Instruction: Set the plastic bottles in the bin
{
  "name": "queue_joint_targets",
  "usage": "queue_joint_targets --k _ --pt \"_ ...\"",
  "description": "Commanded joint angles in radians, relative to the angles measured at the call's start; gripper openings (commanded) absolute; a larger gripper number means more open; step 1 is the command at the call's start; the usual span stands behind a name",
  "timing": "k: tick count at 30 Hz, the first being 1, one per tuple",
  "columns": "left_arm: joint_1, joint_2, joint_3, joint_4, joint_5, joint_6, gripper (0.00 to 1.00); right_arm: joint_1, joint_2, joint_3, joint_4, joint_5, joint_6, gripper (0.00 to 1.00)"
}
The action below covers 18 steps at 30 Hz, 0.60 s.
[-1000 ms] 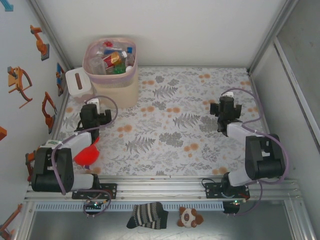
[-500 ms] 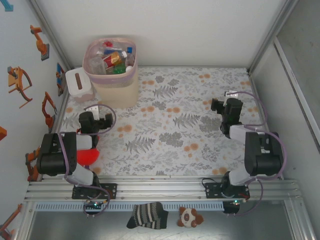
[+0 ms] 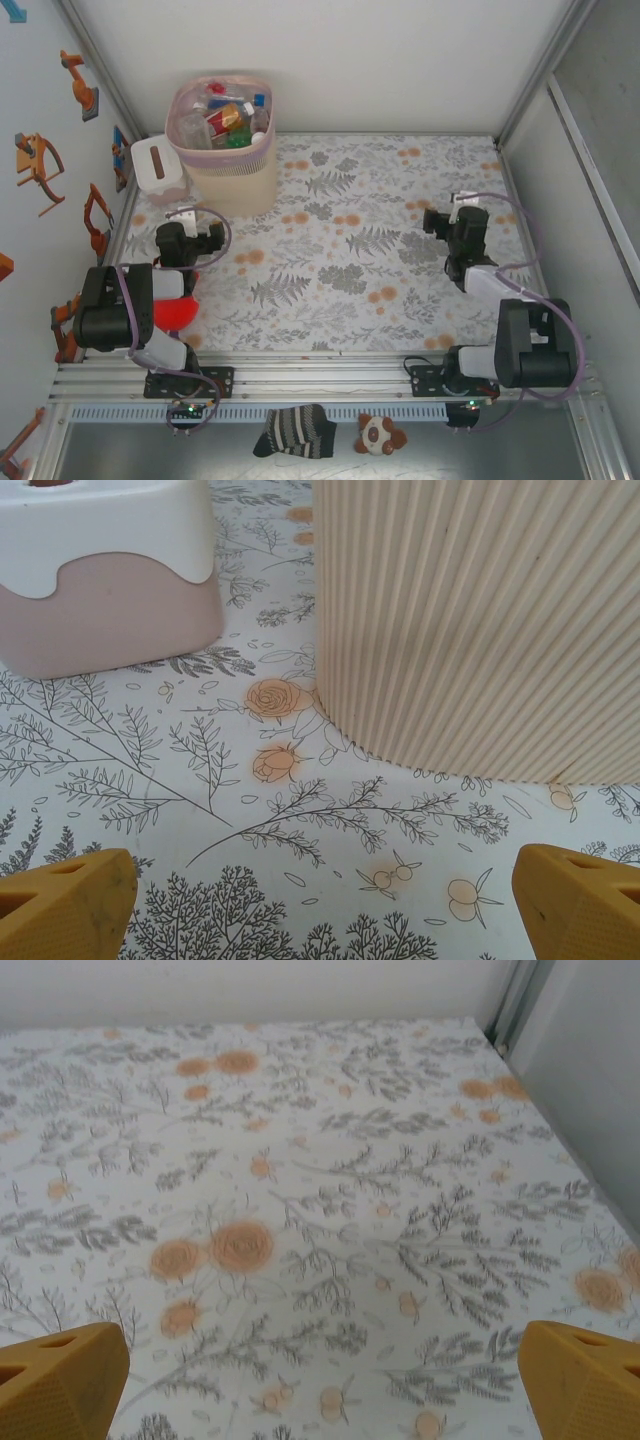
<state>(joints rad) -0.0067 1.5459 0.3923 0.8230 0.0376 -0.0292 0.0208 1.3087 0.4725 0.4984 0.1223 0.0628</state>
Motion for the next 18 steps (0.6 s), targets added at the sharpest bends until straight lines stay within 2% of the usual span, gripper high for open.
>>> queue_joint_targets --k 1,6,11,18 --pt "0.002 -0.004 0.011 0.022 0.002 0.007 0.96 -0.011 0.007 -0.121 0.188 0.015 -0.021 0.99" --pt "0.002 -0.005 0.011 0.023 0.001 0.006 0.96 -0.021 0.112 -0.126 0.338 -0.011 -0.023 0.99" --pt "0.003 -0.004 0.013 0.021 0.002 0.005 0.96 -0.023 0.21 -0.119 0.398 -0.07 -0.044 0.98" --pt "0.004 -0.003 0.013 0.019 0.003 0.006 0.96 -0.033 0.234 -0.092 0.38 0.011 0.005 0.99"
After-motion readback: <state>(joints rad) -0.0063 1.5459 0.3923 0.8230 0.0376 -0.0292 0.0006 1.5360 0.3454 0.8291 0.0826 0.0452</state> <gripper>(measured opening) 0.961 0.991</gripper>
